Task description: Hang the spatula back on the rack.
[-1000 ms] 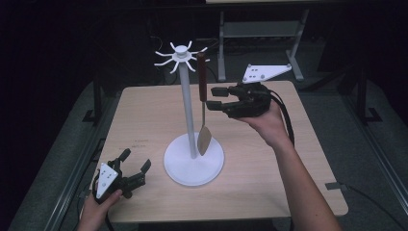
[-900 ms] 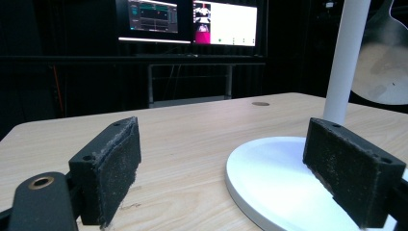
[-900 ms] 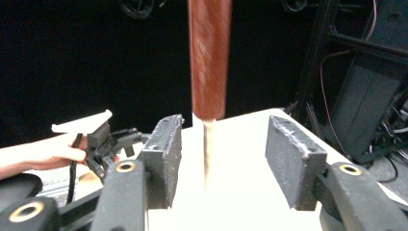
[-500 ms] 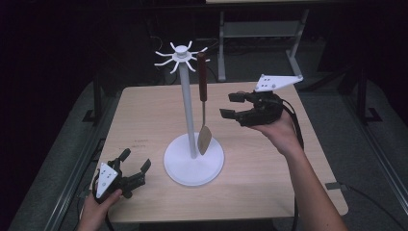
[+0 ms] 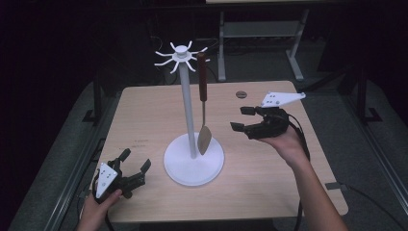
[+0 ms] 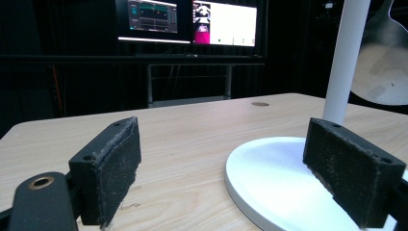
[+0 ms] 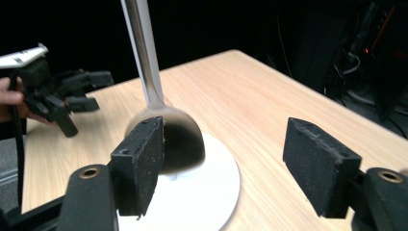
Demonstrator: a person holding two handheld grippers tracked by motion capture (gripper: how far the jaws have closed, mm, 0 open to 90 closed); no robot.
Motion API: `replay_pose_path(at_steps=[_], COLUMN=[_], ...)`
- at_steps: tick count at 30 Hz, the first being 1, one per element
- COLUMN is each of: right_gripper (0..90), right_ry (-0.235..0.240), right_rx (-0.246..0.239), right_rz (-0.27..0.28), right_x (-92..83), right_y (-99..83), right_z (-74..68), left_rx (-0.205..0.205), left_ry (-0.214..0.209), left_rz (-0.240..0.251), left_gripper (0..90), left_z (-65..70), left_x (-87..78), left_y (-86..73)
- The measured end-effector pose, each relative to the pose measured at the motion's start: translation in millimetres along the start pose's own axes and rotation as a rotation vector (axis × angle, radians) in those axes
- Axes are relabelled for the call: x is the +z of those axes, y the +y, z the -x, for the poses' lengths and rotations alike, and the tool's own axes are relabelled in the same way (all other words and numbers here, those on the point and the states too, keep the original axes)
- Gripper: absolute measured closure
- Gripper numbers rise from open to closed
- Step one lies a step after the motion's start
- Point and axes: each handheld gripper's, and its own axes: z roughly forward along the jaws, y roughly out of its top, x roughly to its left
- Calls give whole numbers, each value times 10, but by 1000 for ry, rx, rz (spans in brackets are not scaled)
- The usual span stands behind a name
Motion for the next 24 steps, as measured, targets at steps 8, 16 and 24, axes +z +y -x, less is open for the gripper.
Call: replay_pose_path(at_steps=[8,16,24], right_gripper=[290,243,231], right_ry=[-33,-77,-106], right_rx=[36,73,109], right_rz=[-43,-87,-117], right_x=[-18,-43,-117], right_y=[-248,-547,-781], right_z=[54,85,96], left_rx=[5,3,2], left_ry=[-6,-8,-3], left_rz=[0,1,0], left_gripper=[127,126,126], left_z=[-5,-5,-6], left_x=[-4,-7,-6], left_y=[1,0,1])
